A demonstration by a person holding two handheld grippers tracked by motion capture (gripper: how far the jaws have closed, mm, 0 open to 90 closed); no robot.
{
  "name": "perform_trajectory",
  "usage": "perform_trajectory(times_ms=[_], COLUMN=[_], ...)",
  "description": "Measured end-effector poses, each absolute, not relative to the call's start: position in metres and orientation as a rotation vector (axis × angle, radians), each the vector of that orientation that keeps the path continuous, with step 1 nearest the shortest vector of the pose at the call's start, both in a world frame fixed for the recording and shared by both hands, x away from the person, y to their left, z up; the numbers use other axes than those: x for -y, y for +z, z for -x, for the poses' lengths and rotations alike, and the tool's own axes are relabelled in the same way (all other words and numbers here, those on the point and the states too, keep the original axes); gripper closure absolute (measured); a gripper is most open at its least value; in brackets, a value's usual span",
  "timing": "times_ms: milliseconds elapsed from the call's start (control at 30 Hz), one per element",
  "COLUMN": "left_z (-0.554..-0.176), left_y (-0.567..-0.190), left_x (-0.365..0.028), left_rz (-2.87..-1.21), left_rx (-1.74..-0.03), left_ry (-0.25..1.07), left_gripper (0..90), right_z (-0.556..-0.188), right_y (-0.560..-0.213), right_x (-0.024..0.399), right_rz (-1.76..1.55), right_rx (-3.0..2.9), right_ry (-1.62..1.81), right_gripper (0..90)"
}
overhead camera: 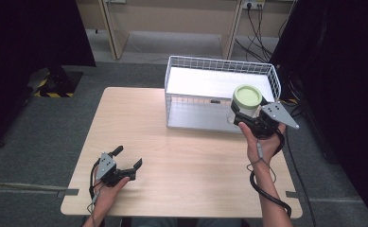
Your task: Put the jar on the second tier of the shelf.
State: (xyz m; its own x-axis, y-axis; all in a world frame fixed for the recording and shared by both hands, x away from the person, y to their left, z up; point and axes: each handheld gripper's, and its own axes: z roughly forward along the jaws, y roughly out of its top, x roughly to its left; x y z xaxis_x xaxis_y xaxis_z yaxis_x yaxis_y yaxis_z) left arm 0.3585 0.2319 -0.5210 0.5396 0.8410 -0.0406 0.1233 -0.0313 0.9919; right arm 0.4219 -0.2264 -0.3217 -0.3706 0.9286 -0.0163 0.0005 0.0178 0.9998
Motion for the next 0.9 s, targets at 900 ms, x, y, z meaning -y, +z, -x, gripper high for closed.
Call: perform_trajectory(times_ms=[900], left_z=[-0.359], left_y=[-0.521], left_x=[-0.232], left_rz=[-1.515], left_rx=[-0.863], left_ry=[0.706], left_gripper=[4.3], right_z=[-0.471], right_y=[-0.288], right_x=[0.212], right_rz=[-1.013], right_rx=[-1.464], right_ry=[1.459], right_gripper=[11.5])
